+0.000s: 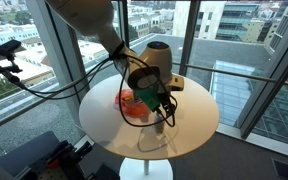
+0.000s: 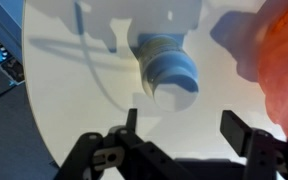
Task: Remove the white bottle from the plastic bag and put it on the table
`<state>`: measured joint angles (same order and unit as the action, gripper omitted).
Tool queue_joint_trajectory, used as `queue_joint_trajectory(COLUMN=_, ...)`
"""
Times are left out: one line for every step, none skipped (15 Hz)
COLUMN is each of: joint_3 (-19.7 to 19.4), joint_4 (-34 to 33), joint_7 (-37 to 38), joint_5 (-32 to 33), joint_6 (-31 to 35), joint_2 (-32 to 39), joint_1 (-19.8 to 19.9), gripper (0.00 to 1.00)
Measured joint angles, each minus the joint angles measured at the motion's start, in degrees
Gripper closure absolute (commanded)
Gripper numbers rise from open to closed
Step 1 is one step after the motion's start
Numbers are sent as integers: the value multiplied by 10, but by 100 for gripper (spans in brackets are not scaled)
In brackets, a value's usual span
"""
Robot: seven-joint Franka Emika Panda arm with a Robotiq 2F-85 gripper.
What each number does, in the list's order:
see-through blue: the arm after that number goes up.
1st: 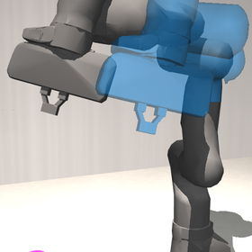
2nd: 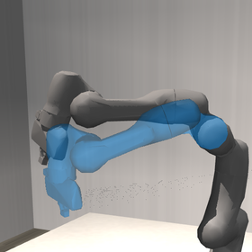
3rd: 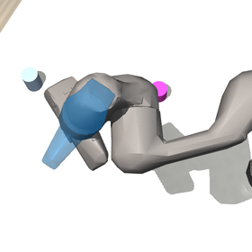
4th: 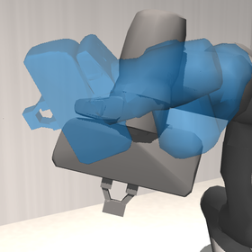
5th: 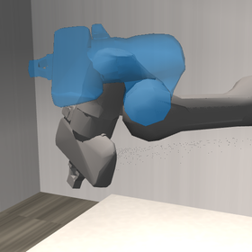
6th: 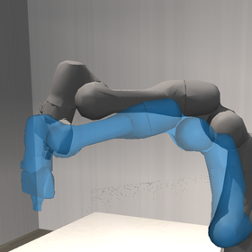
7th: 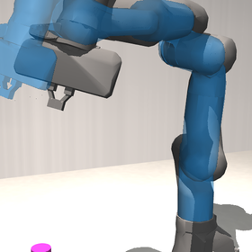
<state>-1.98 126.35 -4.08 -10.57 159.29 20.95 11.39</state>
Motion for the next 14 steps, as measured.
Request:
queue_joint_trajectory(joint_3=6, joint_4=2, joint_7=-13, joint_5=-2, joint_6=-8, joint_2=-9, joint_1=4, gripper=0)
queue_joint_trajectory(joint_3=11, joint_4=5, joint_7=-27, joint_5=-4, joint_6=-22, joint_2=-21, joint_1=7, gripper=0)
queue_joint_trajectory(joint_3=14, joint_4=10, joint_7=-38, joint_5=-5, joint_6=-38, joint_2=-36, joint_1=8, gripper=0)
queue_joint_trajectory(joint_3=15, joint_4=14, joint_7=-46, joint_5=-5, joint_6=-57, joint_2=-51, joint_1=8, gripper=0)
queue_joint_trajectory(joint_3=16, joint_4=19, joint_7=-53, joint_5=-5, joint_6=-78, joint_2=-68, joint_1=8, gripper=0)
queue_joint_trajectory(joint_3=15, joint_4=23, joint_7=-54, joint_5=-5, joint_6=-99, joint_2=-84, joint_1=6, gripper=0)
queue_joint_trajectory(joint_3=14, joint_4=26, joint_7=-55, joint_5=-4, joint_6=-121, joint_2=-100, joint_1=4, gripper=0)
queue_joint_trajectory(joint_3=12, joint_4=27, joint_7=-54, joint_5=-1, joint_6=-144, joint_2=-114, joint_1=1, gripper=0)
queue_joint_trajectory(joint_3=8, joint_4=27, joint_7=-52, joint_5=5, joint_6=-170, joint_2=-127, joint_1=-3, gripper=0)
queue_joint_trajectory(joint_3=4, joint_4=27, joint_7=-48, joint_5=15, joint_6=-194, joint_2=-140, joint_1=-7, gripper=0)
queue_joint_trajectory(joint_3=-1, joint_4=27, joint_7=-42, joint_5=28, joint_6=-216, joint_2=-152, joint_1=-13, gripper=0)
queue_joint_trajectory(joint_3=-4, joint_4=27, joint_7=-33, joint_5=45, joint_6=-233, joint_2=-164, joint_1=-18, gripper=0)
queue_joint_trajectory(joint_3=-7, joint_4=27, joint_7=-22, joint_5=63, joint_6=-249, joint_2=-176, joint_1=-23, gripper=0)
queue_joint_trajectory(joint_3=-9, joint_4=27, joint_7=-9, joint_5=83, joint_6=-262, joint_2=-187, joint_1=-27, gripper=0)
